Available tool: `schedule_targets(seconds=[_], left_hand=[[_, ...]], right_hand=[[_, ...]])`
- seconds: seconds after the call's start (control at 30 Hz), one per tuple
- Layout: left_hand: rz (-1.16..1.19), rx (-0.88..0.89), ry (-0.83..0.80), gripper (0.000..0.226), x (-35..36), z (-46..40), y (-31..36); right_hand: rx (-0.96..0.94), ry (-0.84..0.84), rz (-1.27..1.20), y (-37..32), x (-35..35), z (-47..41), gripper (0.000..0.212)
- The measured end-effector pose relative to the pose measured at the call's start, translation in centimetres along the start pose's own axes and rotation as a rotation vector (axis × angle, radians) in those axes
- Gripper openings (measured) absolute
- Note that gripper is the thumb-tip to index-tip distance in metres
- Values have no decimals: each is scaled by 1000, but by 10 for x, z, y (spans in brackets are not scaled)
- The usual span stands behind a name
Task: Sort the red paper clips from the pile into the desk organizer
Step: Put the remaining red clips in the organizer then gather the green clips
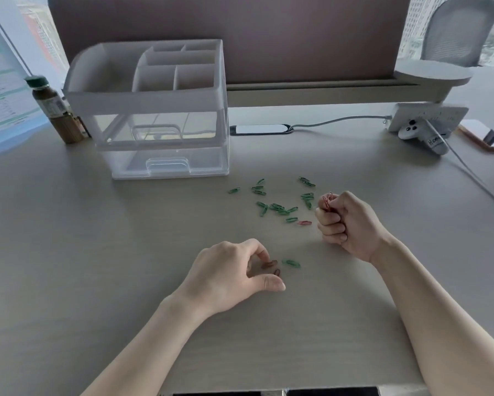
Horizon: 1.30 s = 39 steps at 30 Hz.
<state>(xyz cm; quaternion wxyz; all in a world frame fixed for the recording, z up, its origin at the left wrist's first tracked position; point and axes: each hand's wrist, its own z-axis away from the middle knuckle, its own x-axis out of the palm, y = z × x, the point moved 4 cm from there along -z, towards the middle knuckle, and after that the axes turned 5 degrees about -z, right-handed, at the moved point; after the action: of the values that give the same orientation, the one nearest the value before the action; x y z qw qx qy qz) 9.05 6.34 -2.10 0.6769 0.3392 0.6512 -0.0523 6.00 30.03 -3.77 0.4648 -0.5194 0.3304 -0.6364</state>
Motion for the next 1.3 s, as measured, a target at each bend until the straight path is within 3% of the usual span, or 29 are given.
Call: schedule_targets(seconds=[0.07,0.3,0.47,0.63,0.77,0.87,0.97,1.1,1.17,1.23,1.3], left_hand=[[-1,-28,25,51,3,2,2],[71,-91,79,13,4,0,6],[-123,-46,16,14,-2,-2,17],[-345,55,-82,24,4,-4,23],[-478,134,-56,25,7,-6,23],[-445,151,13,21,4,-10,22],[-44,17,61,19,-3,-16,11],[1035,-305,-33,14,-6,-25,-6],[1452,-452,-108,13,-2,-26,-12],[1713,-526,-140,12,1,-27,-15],[1817,-560,-133,9,3,-27,-19]], right_hand=[[-39,26,-9,2,-4,11,14],[-79,10,-136,4,-16,31,5],[-68,-30,-132,4,-14,31,0],[-40,-59,-116,6,-12,29,11],[-40,-65,-97,7,-9,29,12],[-27,-58,-108,7,-11,27,11],[-7,-55,-149,6,-13,27,11],[18,-50,-205,5,-14,25,15],[27,-54,-220,4,-14,24,15],[31,-65,-230,4,-13,22,14],[39,-74,-236,5,-11,21,14]])
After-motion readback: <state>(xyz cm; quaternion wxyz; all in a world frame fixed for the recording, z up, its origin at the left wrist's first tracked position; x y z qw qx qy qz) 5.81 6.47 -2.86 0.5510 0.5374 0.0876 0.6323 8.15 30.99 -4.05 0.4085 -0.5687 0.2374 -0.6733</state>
